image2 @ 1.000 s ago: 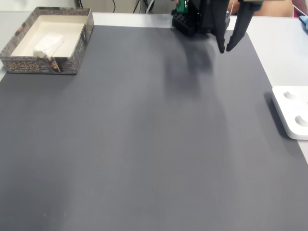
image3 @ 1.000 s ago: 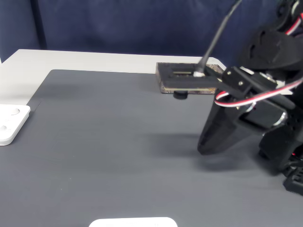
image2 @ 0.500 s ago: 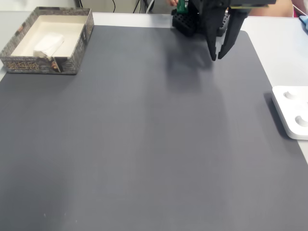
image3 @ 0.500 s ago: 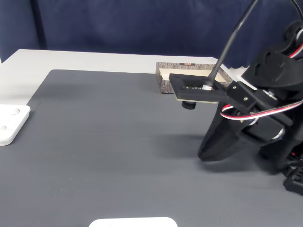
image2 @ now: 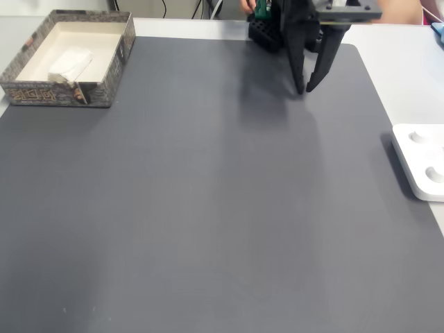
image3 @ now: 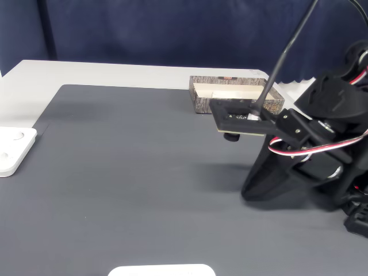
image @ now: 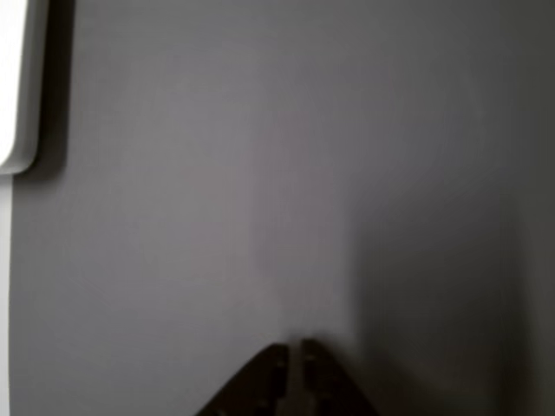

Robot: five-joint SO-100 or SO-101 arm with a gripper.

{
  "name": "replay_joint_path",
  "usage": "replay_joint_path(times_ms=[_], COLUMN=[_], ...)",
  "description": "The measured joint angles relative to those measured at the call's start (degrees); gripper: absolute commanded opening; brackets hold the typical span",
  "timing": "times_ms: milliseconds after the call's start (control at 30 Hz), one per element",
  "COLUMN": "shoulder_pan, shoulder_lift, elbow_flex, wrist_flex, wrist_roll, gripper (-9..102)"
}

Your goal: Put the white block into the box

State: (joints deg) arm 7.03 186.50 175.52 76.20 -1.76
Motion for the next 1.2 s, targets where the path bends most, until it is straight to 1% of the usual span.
replay_joint_path(times_ms=[600,867,1200], shoulder_pan=[5.4,5.0,0.3], shoulder_lift=[2.0,2.0,2.0], elbow_flex=[0.5,0.5,0.5], wrist_flex=[0.1,0.1,0.1], wrist_roll=[0.0,0.0,0.0], gripper=[-2,-2,-2])
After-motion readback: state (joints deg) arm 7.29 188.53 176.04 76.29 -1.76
